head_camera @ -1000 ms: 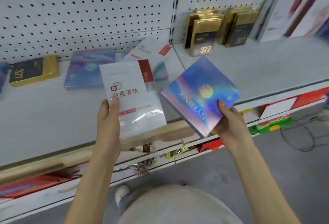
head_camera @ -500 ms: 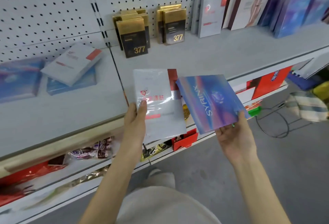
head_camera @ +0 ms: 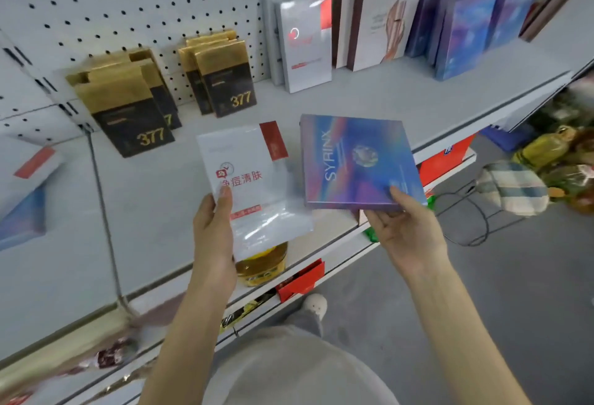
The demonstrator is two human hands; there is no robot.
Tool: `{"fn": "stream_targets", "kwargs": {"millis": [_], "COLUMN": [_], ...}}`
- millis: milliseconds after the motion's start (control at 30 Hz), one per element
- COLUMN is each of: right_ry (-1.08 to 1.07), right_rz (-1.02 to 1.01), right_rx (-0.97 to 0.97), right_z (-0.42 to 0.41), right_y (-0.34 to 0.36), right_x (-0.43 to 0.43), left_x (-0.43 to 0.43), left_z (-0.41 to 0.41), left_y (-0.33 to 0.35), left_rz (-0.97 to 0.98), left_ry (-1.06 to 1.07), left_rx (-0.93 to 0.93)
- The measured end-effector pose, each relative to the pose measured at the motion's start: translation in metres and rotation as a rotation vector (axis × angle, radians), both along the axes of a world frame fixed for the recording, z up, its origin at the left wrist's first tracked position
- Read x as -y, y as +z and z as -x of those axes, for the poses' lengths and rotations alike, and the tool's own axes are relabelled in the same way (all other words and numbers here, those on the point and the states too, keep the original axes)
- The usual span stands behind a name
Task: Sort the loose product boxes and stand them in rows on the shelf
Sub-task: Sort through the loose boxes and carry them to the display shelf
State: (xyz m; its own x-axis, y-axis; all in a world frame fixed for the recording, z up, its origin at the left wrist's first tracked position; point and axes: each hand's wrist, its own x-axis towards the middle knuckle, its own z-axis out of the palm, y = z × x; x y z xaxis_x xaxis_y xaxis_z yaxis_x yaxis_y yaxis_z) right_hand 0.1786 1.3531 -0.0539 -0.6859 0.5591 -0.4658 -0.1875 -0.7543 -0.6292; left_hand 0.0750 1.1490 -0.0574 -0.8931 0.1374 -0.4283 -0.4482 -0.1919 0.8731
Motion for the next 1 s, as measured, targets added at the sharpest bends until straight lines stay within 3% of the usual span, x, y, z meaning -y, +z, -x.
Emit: {"fn": "stream_targets", "kwargs": {"millis": [267, 567, 667, 800, 1000], "right_ry": [-0.052, 0.300, 0.361, 0.404, 0.410], "right_rz": [0.133, 0.008, 0.002, -0.017, -0.013], "right_rx": [0.015, -0.061, -0.083, -0.049, -0.047], "right_z": [0.051, 0.099, 0.110, 0.114, 0.121], "right_y": [-0.003, -0.003, -0.006, -0.001, -0.003], "right_x": [-0.112, -0.172, -0.190, -0.207, -0.226], "left_x": [-0.101, -0.197, -0.210, -0.215, -0.216], "left_z": [0.083, 0.169, 0.188, 0.206, 0.235], "left_y": [-0.003, -0.016, -0.022, -0.035, -0.041], "left_rz": [-0.009, 0.103, 0.201, 0.535, 0.652], "left_ry": [0.002, -0.028, 0.032, 0.142, 0.191], "left_rx": [-0.052, -0.386, -0.441, -0.522, -0.525]}}
